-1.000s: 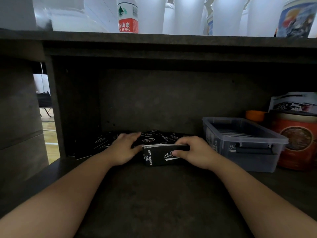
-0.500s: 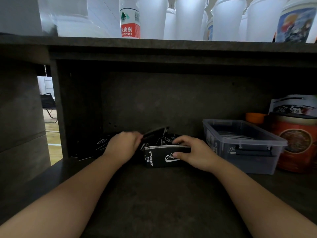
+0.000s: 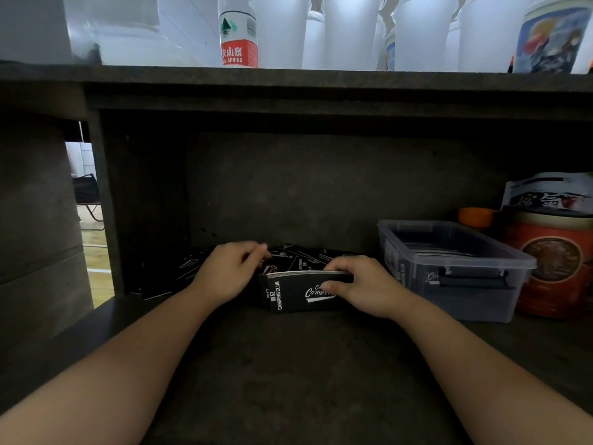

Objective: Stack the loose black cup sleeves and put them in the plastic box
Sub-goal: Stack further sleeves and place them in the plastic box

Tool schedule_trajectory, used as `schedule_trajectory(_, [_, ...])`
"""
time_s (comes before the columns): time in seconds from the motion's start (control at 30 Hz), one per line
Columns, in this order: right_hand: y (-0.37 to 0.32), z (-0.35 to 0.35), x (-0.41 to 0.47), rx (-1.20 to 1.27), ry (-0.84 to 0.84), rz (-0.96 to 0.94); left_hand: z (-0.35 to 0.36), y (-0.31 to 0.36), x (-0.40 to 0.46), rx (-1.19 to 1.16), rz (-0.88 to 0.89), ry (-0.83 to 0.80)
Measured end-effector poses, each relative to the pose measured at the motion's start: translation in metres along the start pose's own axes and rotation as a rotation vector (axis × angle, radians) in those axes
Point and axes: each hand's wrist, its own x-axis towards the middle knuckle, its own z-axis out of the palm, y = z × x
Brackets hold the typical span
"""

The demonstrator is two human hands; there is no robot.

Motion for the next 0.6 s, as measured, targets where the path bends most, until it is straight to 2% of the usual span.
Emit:
schedule_trajectory(0.07, [0.000, -0.002, 0.000, -0.005, 0.001, 0.008, -0.001, -0.008, 0.002, 0.148, 0.019, -0.060])
schedule_trajectory(0.2, [0.001, -0.002, 0.000, -0.019, 0.001, 0.019, 0.005, -0.026, 0.003, 0.426, -0.087, -0.424])
schedule_trajectory(0.27, [0.000, -0.002, 0.000, -0.020, -0.010, 0.025, 0.007, -0.034, 0.005, 0.445, -0.086, -0.484])
schedule_trajectory(0.37, [-0.001, -0.003, -0.001, -0.010, -0.024, 0.029, 0.003, -0.028, 0.007, 0.402, -0.030, -0.484])
schedule_trajectory(0.43, [0.000, -0.002, -0.002, -0.004, -0.018, 0.030, -0.003, -0.018, 0.004, 0.387, 0.019, -0.439])
schedule_trajectory(0.47, [0.000, -0.001, -0.002, 0.007, -0.008, 0.029, -0.006, -0.014, 0.003, 0.382, 0.041, -0.365])
schedule_trajectory(0.6, [0.003, 0.001, -0.001, 0.062, 0.047, 0.063, -0.019, -0.010, 0.002, 0.221, 0.094, 0.085])
